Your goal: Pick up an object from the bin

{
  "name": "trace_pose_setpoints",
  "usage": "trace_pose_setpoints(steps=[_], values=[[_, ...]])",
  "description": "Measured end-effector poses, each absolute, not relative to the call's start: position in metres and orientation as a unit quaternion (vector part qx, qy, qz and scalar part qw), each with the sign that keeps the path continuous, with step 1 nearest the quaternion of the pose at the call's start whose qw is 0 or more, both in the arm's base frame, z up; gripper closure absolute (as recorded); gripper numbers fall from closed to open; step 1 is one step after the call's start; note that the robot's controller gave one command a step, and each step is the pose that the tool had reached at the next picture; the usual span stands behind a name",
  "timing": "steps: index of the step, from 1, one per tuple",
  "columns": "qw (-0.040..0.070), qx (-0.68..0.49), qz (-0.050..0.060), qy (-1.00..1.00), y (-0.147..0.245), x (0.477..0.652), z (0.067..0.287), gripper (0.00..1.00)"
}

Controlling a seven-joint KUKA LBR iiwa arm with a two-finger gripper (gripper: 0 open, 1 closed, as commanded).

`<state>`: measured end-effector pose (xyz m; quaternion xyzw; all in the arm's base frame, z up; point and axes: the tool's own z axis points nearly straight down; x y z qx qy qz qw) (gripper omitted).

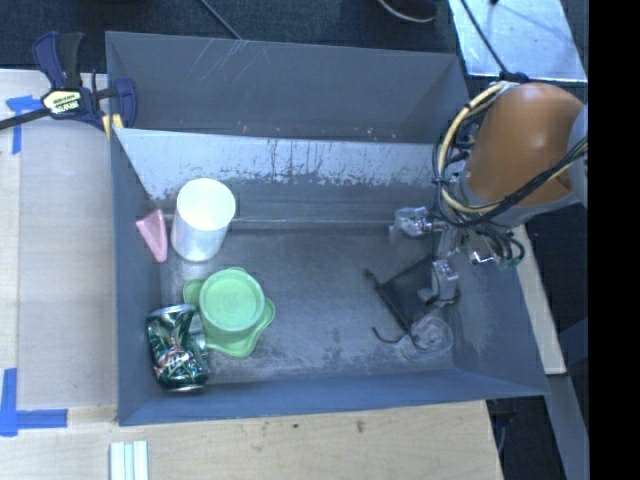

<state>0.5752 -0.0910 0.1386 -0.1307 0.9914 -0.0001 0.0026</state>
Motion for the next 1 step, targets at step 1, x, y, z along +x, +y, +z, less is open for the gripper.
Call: trace_pose_setpoints(steps=[1], values=[[0.001, -0.129, -0.002, 0.992, -0.0850, 0.5433, 0.1096, 0.00]])
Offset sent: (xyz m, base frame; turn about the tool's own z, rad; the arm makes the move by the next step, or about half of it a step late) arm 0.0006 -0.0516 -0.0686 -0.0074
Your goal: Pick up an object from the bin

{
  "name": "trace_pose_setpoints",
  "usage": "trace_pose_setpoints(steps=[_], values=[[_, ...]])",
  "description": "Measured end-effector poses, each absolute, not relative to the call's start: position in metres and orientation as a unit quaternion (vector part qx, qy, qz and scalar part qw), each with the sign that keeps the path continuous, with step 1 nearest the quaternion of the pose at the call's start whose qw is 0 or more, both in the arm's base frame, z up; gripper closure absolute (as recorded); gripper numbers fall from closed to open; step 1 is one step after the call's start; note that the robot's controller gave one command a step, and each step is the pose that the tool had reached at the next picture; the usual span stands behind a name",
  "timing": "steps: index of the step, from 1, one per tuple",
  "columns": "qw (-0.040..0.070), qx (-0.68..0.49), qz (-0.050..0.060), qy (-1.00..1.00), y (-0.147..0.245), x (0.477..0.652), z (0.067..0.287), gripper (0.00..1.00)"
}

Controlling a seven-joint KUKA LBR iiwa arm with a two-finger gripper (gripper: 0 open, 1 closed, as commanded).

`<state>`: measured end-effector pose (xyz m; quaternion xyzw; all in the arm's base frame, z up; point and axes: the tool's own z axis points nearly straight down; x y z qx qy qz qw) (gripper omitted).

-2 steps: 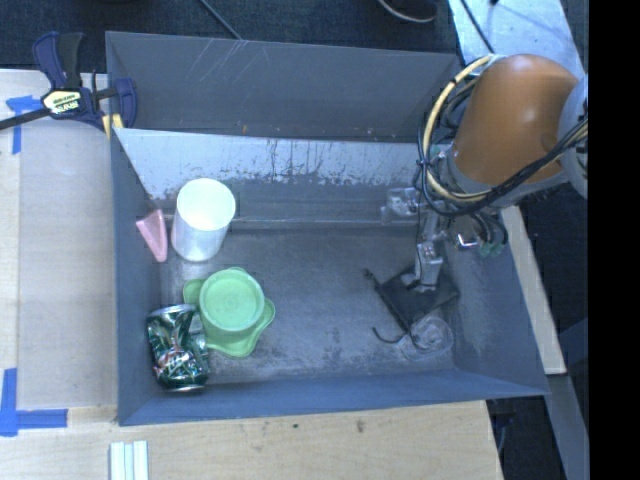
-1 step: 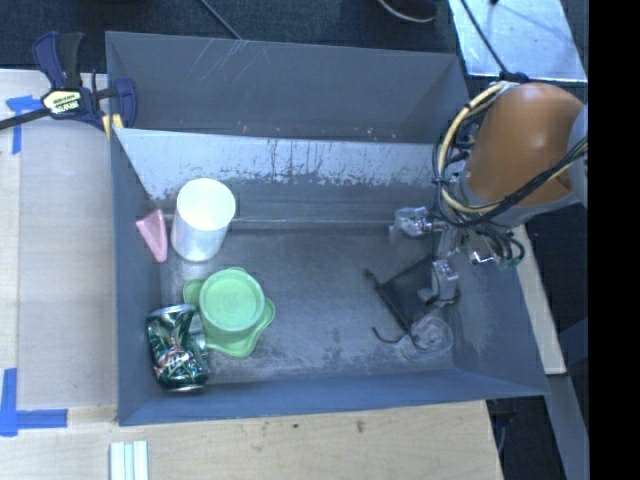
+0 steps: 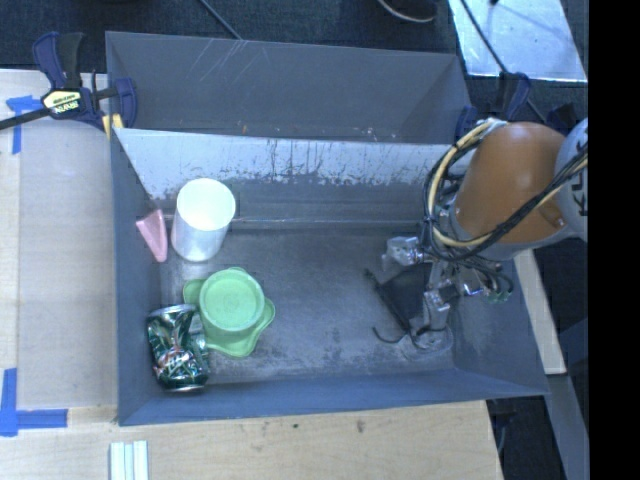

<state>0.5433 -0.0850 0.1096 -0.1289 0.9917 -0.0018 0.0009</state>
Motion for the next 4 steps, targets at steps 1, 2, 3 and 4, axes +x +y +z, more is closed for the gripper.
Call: trace_pose_setpoints(steps=[1, 2, 3, 4], values=[[0.003, -0.133, -0.001, 0.991, -0.144, 0.577, 0.071, 1.00], [0.003, -0.133, -0.001, 0.991, -0.144, 0.577, 0.071, 1.00], [-0.001, -0.135, 0.001, 0.991, -0.146, 0.579, 0.122, 1.00], [0.007, -0.152, -0.003, 0.988, -0.152, 0.595, 0.132, 1.00]])
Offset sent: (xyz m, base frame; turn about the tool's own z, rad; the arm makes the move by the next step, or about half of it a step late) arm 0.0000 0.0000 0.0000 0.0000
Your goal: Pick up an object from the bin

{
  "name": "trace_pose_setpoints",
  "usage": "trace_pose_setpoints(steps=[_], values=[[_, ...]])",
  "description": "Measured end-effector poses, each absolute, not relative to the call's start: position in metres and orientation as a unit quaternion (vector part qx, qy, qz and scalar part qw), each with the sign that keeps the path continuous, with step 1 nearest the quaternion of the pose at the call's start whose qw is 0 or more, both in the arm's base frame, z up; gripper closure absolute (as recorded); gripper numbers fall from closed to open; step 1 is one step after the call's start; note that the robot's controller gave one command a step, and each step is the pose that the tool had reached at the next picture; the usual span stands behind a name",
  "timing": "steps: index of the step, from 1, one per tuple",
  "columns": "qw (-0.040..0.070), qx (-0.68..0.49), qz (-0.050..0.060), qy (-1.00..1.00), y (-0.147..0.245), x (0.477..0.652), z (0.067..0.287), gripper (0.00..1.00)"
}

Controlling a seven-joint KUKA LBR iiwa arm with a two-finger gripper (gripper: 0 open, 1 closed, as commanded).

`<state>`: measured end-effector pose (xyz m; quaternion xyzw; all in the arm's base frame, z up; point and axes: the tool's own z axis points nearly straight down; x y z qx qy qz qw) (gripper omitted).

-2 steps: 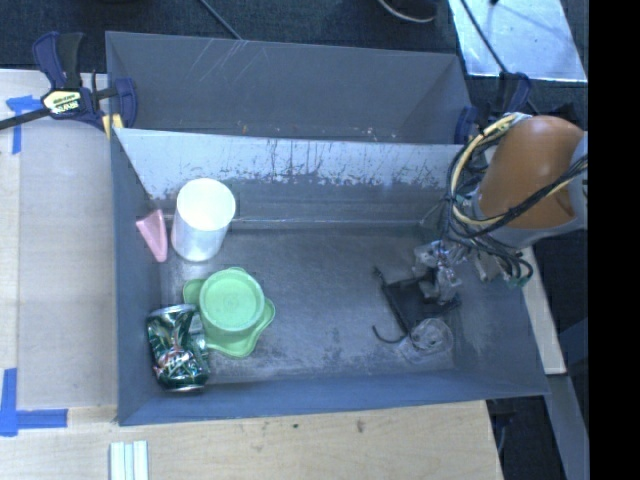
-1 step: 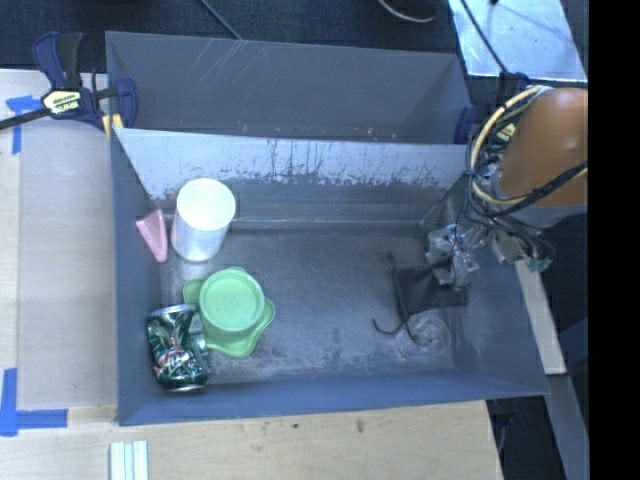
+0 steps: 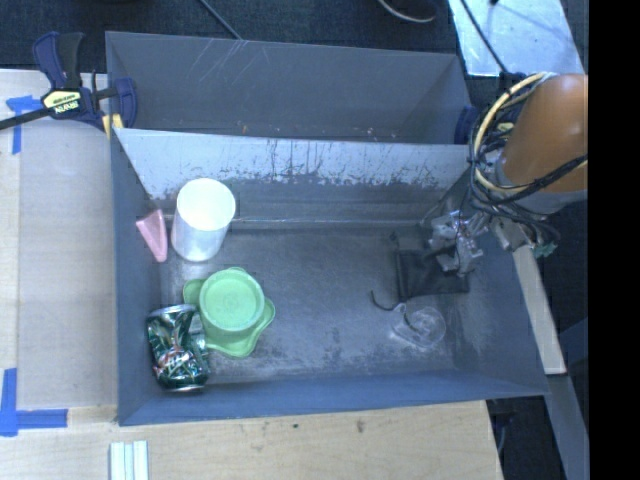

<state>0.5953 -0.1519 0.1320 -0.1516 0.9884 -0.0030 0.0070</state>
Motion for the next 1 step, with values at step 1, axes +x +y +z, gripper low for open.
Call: trace_pose_setpoints(steps=[1], values=[[0.002, -0.154, -0.001, 0.988, -0.1490, 0.5951, 0.1180, 1.00]])
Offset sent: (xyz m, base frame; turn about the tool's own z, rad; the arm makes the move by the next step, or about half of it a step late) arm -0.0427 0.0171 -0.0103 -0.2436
